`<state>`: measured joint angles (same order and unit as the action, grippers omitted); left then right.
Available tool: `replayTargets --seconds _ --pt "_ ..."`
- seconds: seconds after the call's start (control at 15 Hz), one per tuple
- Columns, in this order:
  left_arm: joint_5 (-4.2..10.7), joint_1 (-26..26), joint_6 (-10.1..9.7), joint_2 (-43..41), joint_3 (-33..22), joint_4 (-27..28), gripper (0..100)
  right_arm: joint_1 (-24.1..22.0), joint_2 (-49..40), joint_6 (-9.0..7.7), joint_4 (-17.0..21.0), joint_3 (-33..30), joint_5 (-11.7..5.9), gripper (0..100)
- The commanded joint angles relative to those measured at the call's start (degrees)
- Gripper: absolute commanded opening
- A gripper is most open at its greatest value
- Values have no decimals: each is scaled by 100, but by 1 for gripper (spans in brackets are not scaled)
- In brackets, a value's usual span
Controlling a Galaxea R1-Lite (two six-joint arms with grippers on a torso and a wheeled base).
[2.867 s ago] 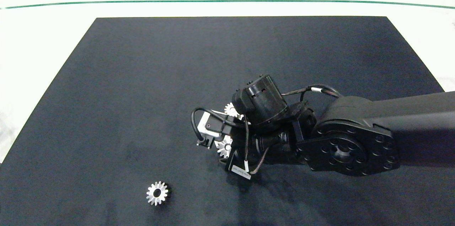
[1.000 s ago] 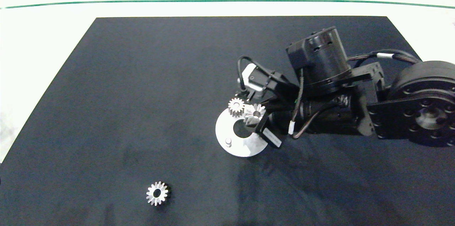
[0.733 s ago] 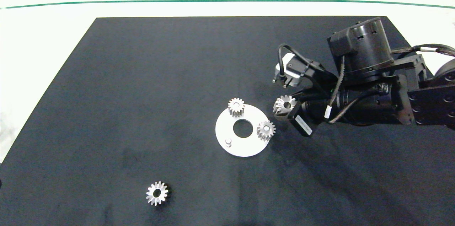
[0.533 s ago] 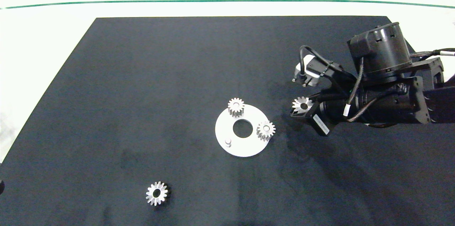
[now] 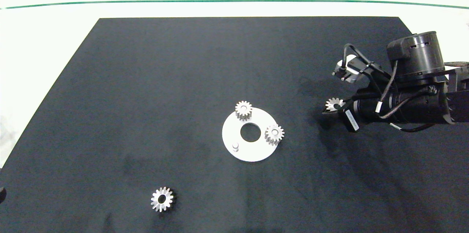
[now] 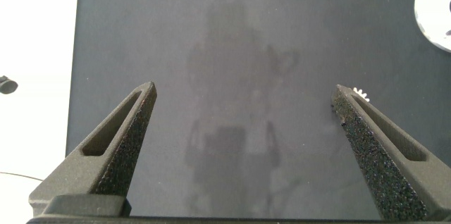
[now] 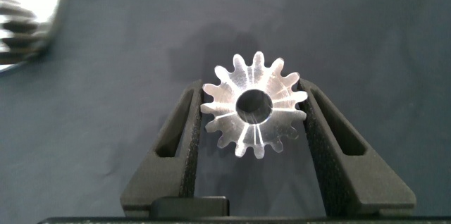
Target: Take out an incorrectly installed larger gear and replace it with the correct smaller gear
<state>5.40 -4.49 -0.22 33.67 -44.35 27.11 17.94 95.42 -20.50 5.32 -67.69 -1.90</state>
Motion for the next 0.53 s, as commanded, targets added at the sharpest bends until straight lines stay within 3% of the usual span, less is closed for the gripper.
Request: replayTargets --seconds 0.07,0.33,0.4,0.53 --pt "14 0 4 -1 49 5 100 -204 74 -15 -215 301 -3 28" --pt "14 0 -4 -10 93 5 100 -204 100 -15 -259 397 32 28" --pt "14 9 4 -10 93 5 100 -204 100 -15 -277 389 32 100" --pt "22 0 4 -10 93 5 100 -204 100 3 -285 397 32 100"
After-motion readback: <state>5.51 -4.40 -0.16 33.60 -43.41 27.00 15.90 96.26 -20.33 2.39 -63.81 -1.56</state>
